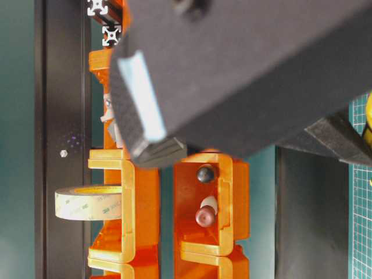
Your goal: Pick screwdriver from container rack with right arm.
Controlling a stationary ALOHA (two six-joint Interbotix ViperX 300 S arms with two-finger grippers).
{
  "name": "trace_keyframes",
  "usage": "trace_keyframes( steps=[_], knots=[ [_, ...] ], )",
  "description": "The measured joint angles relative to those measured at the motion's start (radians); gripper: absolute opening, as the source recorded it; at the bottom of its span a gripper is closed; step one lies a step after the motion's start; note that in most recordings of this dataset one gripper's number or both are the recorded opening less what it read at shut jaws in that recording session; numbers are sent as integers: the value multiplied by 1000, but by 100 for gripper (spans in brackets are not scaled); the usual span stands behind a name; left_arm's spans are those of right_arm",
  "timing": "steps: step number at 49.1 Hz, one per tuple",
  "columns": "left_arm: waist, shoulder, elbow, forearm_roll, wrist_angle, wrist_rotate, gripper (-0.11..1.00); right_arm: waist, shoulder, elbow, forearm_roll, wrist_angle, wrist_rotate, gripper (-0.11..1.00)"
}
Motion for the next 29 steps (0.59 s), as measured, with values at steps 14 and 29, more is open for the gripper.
trace_keyframes(
  steps=[14,29],
  knots=[
    [0,0,0,0,2,0,-1,-5,21,2,77,-87,-5,71],
    [-2,0,0,-2,20,-5,-1,-6,23,-5,110,-118,8,82]
  ],
)
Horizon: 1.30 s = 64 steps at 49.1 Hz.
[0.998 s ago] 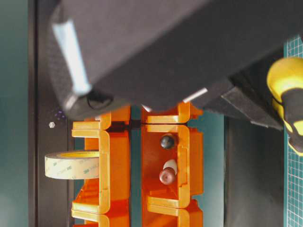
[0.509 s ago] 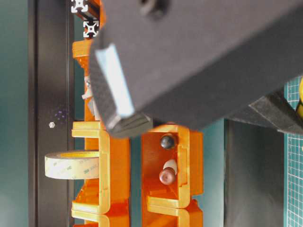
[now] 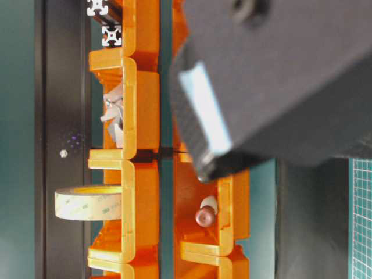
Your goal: Pick screwdriver from container rack with right arm.
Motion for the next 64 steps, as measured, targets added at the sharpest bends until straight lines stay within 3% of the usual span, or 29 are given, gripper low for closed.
trace_keyframes(
  steps=[7,19,36,49,64],
  knots=[
    [-2,-2,0,2,2,0,-1,0,0,-25,26,2,25,82],
    [-2,-2,0,0,9,0,-1,2,-5,-35,29,9,97,82],
    [-2,-9,0,0,18,0,-1,3,-141,-34,31,186,107,82],
    [-2,-38,0,0,81,-3,-1,51,-310,63,26,316,118,82],
    [-2,-44,0,2,95,-9,-1,103,-426,141,21,422,190,82]
  ],
)
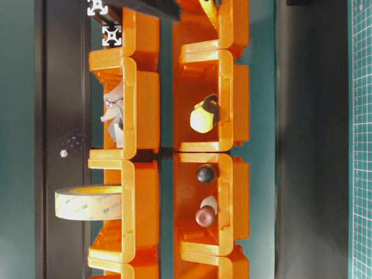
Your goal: Pick screwdriver from container rack with right arm.
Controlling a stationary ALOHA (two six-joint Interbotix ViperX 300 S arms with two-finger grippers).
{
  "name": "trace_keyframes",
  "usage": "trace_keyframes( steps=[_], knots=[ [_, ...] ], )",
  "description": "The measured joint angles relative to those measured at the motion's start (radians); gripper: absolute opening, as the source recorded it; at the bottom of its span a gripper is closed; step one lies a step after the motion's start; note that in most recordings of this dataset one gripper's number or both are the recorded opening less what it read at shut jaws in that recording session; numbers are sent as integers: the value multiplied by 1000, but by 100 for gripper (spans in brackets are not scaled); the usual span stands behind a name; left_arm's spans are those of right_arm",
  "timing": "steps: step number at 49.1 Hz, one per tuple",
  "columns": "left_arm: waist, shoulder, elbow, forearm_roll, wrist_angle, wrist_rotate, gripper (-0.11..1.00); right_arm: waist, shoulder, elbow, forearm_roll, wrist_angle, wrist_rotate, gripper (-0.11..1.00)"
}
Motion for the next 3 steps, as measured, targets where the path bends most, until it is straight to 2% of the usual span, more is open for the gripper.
trace_keyframes(
  steps=[3],
  knots=[
    [-2,0,0,-2,0,0,0,0,-8,6,-3,9,12,82]
  ],
)
